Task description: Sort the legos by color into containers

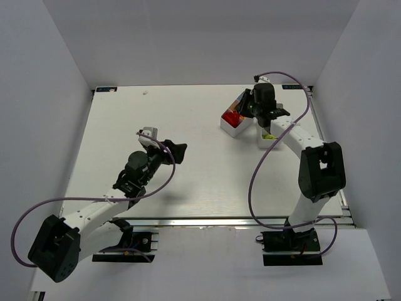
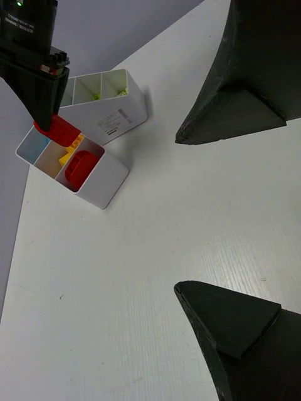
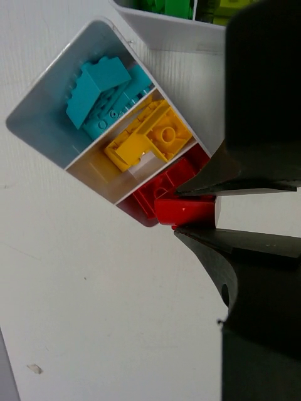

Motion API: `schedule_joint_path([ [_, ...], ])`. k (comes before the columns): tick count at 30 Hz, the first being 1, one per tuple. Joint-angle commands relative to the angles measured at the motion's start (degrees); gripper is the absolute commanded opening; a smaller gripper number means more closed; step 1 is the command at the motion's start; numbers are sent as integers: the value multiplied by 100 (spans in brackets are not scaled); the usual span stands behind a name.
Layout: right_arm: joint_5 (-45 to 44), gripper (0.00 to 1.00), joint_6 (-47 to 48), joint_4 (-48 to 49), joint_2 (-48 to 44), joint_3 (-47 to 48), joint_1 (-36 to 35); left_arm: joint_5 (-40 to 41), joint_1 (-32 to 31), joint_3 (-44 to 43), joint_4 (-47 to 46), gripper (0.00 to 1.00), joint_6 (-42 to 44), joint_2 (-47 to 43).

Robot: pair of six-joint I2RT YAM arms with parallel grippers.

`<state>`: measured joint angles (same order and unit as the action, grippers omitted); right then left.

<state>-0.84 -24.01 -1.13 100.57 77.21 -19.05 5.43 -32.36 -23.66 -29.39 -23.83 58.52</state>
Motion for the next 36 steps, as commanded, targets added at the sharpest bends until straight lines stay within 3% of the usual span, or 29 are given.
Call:
schedule_joint_path([
  [1,-478,0,-393,122,94,312,94,256,28,98,161,98,-95,-297],
  [8,31,0,-982,148,208,189,112,362,37,204,267,98,-156,-508],
  [18,-153,0,-1115,121,375,101,112,406,37,248,276,98,-200,-561],
  [36,-180,0,-623,393,604,57,77,459,45,336,276,98,-236,-623],
])
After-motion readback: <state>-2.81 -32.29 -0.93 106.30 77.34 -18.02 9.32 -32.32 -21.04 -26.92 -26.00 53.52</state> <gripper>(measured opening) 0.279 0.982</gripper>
